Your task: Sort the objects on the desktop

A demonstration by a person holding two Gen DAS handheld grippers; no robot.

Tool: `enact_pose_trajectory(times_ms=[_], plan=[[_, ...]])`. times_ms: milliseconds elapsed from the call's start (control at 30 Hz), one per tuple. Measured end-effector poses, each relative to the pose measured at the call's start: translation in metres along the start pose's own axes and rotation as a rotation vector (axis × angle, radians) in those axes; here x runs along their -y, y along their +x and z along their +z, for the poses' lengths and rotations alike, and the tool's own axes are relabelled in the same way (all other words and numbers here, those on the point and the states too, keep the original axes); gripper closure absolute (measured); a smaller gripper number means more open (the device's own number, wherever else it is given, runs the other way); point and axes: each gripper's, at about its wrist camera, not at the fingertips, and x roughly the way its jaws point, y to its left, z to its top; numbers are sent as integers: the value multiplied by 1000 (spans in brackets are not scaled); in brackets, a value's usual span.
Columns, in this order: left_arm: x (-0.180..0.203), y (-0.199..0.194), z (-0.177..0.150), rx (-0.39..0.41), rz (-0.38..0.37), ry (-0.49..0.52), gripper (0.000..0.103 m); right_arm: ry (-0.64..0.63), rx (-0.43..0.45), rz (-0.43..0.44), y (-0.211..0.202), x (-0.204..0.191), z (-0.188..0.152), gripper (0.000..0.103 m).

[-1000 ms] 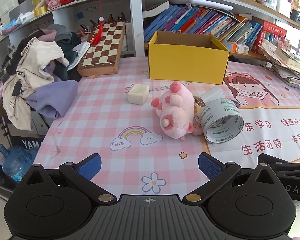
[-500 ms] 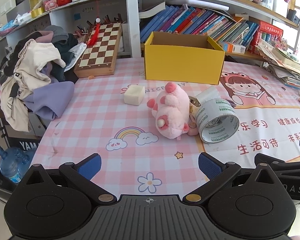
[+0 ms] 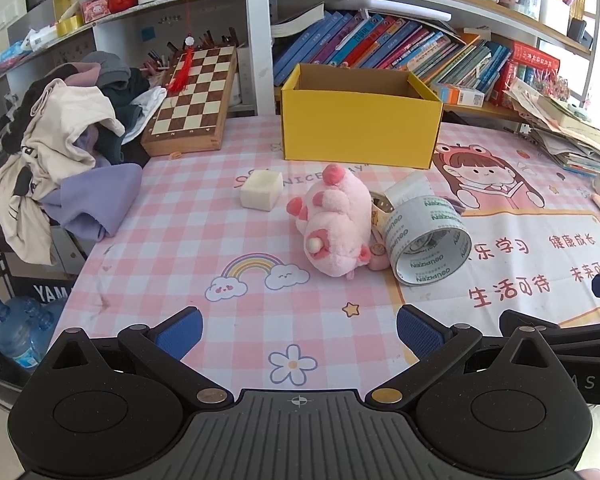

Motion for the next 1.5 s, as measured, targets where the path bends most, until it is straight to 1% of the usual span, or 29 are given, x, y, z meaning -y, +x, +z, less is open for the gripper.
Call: enact_pose_trajectory(times_ms=[500,700,967,1333,1500], plan=[[4,17,-1,-61,-15,-53,0,-41,-54,-6,13,5,3,0],[10,26,5,-69,5,-56,0,-46,-57,13,26,14,11,0],[18,40,19,-72,43,-64,0,-52,-48,59,46,27,32,0],[31,59,43,-47,82,-76,0,-61,-37,125,75,45,62,0],[37,71,51,-54,98,-95,0,-55,-18,193,87,56,75,0]])
